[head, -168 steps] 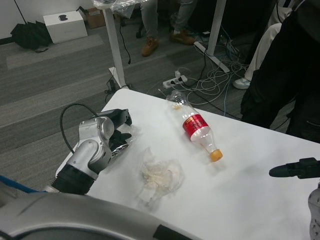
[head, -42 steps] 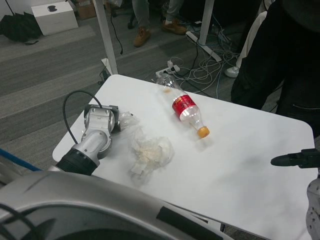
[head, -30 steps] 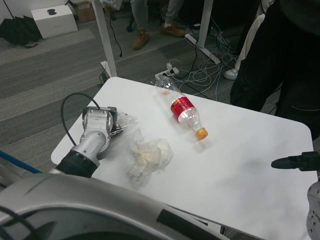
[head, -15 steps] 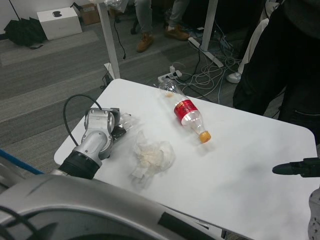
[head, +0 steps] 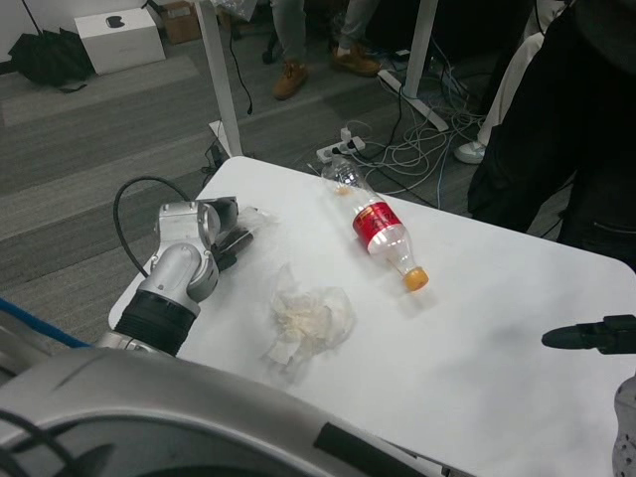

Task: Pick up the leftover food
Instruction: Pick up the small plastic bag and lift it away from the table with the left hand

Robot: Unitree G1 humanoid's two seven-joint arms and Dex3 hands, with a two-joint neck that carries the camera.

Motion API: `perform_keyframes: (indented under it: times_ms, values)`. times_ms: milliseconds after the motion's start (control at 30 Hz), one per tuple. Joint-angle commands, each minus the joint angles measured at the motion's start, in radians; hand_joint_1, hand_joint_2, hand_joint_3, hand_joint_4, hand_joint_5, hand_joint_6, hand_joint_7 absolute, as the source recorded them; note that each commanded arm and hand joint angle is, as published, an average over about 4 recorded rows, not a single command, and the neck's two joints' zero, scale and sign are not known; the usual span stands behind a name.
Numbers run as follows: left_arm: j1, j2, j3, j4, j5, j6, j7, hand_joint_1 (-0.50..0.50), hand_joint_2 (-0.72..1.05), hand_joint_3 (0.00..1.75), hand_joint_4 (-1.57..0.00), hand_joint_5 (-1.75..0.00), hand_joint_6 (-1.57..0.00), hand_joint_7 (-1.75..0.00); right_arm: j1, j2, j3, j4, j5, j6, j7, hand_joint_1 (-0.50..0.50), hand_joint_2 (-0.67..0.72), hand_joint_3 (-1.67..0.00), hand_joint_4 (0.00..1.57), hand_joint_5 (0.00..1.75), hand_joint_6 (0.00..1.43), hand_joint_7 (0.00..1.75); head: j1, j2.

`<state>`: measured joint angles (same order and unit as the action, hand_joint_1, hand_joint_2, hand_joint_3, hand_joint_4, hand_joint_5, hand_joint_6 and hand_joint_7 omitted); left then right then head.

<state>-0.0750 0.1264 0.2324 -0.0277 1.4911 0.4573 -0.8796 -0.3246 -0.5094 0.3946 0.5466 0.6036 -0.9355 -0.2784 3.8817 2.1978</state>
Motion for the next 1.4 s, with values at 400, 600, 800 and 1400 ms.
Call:
perform_keyframes:
  times_ms: [400, 600, 800, 1400]
  values:
    - [-0.007, -0.014, 0.025, 0.038, -0.1, 0.009, -0.046, -0.48, 0.47, 1.48, -1.42, -1.75, -1.31, -1.68, -0.002, 0.0, -0.007, 0.019, 0.015, -0.005, 0.005, -0.42, 0.72, 0.0, 0.0, 0.0, 0.0, 0.0, -0.004, -0.001]
    - [-0.029, -0.007, 0.031, 0.012, -0.158, 0.01, -0.045, -0.48, 0.43, 1.51, -1.42, -1.75, -1.29, -1.68, -0.005, 0.0, -0.007, 0.024, 0.015, -0.005, 0.006, -0.42, 0.72, 0.0, 0.0, 0.0, 0.0, 0.0, -0.01, -0.001]
    - [-0.056, 0.012, 0.048, -0.018, -0.249, 0.011, -0.039, -0.48, 0.38, 1.48, -1.42, -1.69, -1.26, -1.68, -0.005, 0.003, -0.007, 0.024, 0.015, -0.005, 0.007, -0.42, 0.72, 0.0, 0.0, 0.0, 0.0, 0.0, -0.013, 0.002]
    - [-0.173, 0.019, 0.194, -0.078, -1.067, -0.271, 0.291, -0.5, 0.47, 1.48, -1.35, -1.31, -1.26, -1.54, -0.048, 0.01, 0.023, 0.03, 0.007, 0.012, 0.023, -0.42, 0.72, 0.0, 0.0, 0.0, 0.0, 0.0, -0.352, 0.243]
